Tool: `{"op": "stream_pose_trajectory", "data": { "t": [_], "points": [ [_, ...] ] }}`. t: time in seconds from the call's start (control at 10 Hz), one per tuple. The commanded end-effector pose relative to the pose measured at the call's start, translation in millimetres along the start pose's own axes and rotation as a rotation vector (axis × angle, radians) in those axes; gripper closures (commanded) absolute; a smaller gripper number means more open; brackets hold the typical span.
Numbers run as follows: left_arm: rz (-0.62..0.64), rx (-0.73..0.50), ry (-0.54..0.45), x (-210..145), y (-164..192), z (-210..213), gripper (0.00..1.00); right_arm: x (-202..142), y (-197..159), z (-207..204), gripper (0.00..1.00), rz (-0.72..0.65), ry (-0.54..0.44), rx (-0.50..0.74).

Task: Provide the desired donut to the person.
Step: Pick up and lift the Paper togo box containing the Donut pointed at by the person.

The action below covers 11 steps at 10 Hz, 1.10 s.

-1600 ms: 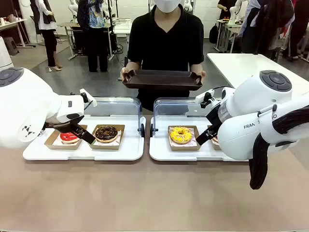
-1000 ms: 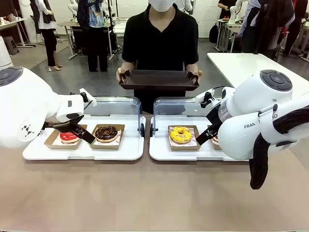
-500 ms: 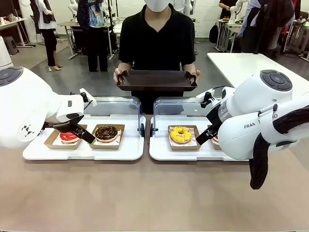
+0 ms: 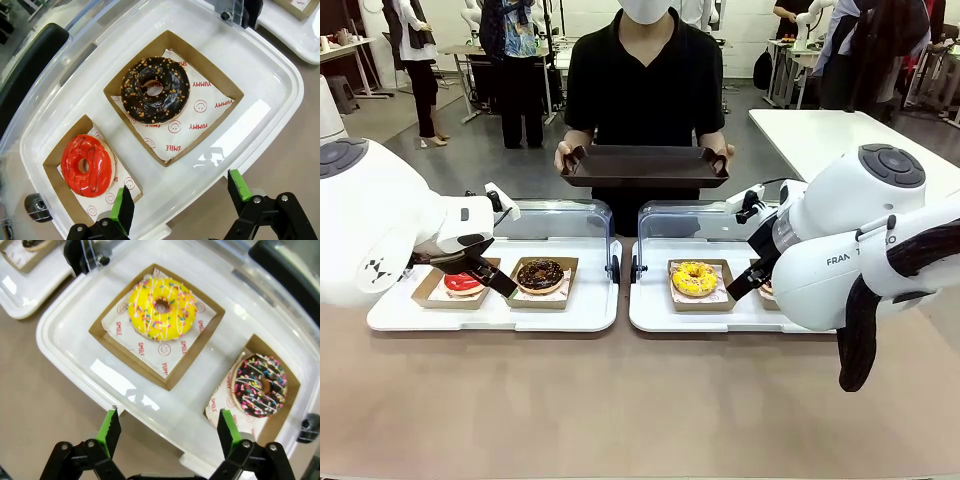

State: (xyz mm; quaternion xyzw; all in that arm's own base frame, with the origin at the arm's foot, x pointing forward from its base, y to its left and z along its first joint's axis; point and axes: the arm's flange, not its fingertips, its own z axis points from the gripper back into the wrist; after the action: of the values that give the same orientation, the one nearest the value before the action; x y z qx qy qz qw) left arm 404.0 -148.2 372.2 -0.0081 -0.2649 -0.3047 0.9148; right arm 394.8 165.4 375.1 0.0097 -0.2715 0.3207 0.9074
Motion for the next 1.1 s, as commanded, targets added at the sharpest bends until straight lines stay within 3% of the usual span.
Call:
{"op": "stream_pose_trajectory", "data": {
  "t": [0.0, 0.3, 0.5, 0.6, 0.7, 1.0],
  "points": [
    [-0.010, -0.013, -0.016, -2.2, -8.7, 21.8, 0.00, -5.5, -0.6, 35.2, 0.00, 0.008, 0.075, -0.017],
    [-0.089, -0.020, 0.036, 28.6, -3.0, 102.4, 0.00, 20.5, -8.8, 121.3, 0.00, 0.010, 0.097, -0.039],
    [-0.071, -0.035, 0.086, 35.8, -1.8, 140.1, 0.00, 37.8, -17.2, 162.4, 0.00, 0.012, 0.116, -0.021],
    [-0.101, -0.049, 0.135, 51.1, 3.1, 162.7, 0.00, 52.1, -22.8, 178.4, 0.00, -0.023, 0.116, -0.023],
    [-0.099, -0.020, 0.121, 64.7, 7.4, 183.5, 0.00, 64.8, -24.6, 191.9, 0.00, -0.045, 0.104, -0.042],
    [-0.062, 0.065, 0.076, 54.4, 6.3, 218.5, 0.00, 64.9, -17.2, 207.2, 0.00, -0.022, 0.116, -0.107]
  ]
}}
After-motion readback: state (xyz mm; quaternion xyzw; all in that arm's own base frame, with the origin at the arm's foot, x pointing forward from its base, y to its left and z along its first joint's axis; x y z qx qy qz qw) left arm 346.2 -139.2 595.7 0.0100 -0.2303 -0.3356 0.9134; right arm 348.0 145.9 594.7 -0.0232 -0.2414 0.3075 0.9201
